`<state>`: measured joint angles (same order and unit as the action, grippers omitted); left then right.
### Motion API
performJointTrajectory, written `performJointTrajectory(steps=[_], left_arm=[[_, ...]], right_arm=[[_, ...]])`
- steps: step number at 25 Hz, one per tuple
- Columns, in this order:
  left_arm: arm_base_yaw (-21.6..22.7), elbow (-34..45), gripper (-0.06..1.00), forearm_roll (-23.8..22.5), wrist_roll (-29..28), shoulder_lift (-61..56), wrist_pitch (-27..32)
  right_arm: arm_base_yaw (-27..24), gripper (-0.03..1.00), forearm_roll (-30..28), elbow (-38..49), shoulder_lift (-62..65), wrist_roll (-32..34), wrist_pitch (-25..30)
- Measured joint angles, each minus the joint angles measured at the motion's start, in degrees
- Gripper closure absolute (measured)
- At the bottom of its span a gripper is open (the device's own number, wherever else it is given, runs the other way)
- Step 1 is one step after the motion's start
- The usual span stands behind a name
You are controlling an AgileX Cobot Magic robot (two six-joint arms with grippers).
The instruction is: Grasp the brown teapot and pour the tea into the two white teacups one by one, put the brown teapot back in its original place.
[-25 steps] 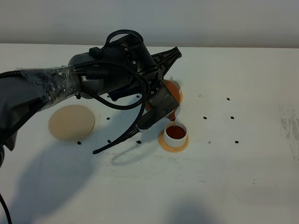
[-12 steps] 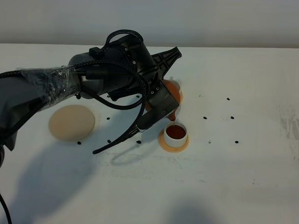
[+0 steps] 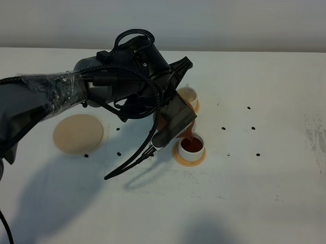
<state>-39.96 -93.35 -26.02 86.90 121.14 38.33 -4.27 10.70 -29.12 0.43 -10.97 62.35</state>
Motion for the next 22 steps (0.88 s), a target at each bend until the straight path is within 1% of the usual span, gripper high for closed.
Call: performJointTrajectory(steps=[2, 6, 9, 13, 17, 22], left_arm=[[0.0, 0.0, 0.83, 0.6, -1.1, -0.4, 1.0], [0.2, 0.0, 0.83, 3.1, -2.2, -2.3, 3.0], [1.3, 0.0, 0.83, 5.1, -2.7, -4.3, 4.7], [3.3, 0.0, 0.83, 7.9, -6.1, -6.1, 8.5], [5.5, 0.0, 0.83, 14.3, -10.8, -6.8, 13.6], [7.7, 0.0, 0.83, 23.5, -13.4, -6.8, 18.0]], right_arm=[[0.0, 0.53, 0.0, 0.0, 0.0, 0.0, 0.0], [0.0, 0.53, 0.0, 0.0, 0.0, 0.0, 0.0], [0.0, 0.53, 0.0, 0.0, 0.0, 0.0, 0.0], [0.0, 0.53, 0.0, 0.0, 0.0, 0.0, 0.0], [0.0, 0.53, 0.0, 0.0, 0.0, 0.0, 0.0], [0.0, 0.53, 0.0, 0.0, 0.0, 0.0, 0.0]])
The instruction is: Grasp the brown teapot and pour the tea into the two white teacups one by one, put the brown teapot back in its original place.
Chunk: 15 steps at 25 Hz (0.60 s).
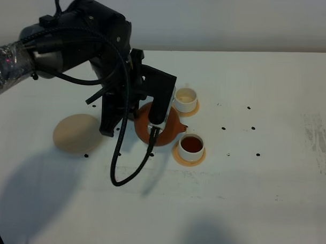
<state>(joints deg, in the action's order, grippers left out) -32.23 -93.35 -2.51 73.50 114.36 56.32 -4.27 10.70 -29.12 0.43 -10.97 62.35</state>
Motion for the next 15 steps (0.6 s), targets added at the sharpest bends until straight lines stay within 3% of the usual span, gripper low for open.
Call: performJointTrajectory(steps=[3, 8, 15], left_arm=[[0.4, 0.0, 0.83, 3.3, -3.4, 0.0, 2.8], [0.4, 1.5, 0.83, 4.7, -7.1, 0.0, 3.6], [2.5, 8.0, 0.83, 8.0, -8.2, 0.0, -0.5]], right_arm=[[0.0, 0.53, 0.0, 0.0, 0.0, 0.0, 0.0], [0.0, 0.53, 0.0, 0.0, 0.0, 0.0, 0.0], [0.0, 0.53, 0.0, 0.0, 0.0, 0.0, 0.0]])
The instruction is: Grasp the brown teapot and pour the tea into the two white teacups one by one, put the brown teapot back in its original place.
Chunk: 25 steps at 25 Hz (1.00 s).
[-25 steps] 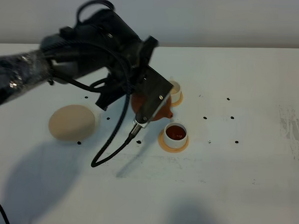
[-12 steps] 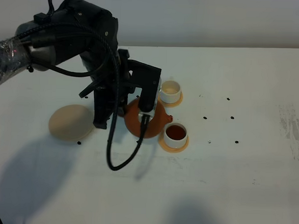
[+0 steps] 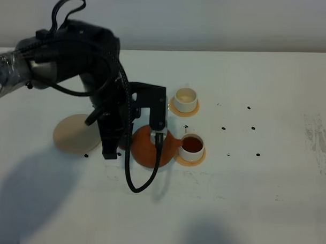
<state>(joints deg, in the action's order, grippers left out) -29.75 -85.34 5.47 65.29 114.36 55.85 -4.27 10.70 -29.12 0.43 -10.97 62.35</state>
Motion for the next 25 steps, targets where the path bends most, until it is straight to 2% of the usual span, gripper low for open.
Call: performJointTrajectory(steps=[9, 25], left_arm=[[1.4, 7.9, 0.83, 1.9, 0.1, 0.1, -11.2], [1.7, 8.5, 0.83, 2.5, 0.9, 2.7, -13.3]], right_arm=[[0.0, 0.53, 0.0, 0.0, 0.0, 0.0, 0.0], [0.0, 0.53, 0.0, 0.0, 0.0, 0.0, 0.0]])
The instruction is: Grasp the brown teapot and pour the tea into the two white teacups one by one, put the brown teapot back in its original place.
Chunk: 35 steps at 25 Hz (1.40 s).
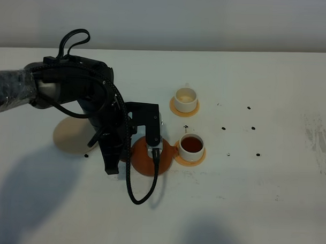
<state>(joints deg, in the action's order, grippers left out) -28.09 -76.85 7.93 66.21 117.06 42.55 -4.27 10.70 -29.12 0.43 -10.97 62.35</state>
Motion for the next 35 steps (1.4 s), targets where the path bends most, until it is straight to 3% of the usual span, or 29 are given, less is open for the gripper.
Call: performJointTrajectory(steps=[13, 35], left_arm=[[3.5, -1.2, 0.83, -0.4, 0.3, -5.3, -2.3], [4.0, -19.0, 0.83, -7.6, 0.3, 5.5, -4.3]], right_arm=[[0.0, 0.53, 0.0, 0.0, 0.0, 0.0, 0.0], [0.0, 0.53, 0.0, 0.0, 0.0, 0.0, 0.0]])
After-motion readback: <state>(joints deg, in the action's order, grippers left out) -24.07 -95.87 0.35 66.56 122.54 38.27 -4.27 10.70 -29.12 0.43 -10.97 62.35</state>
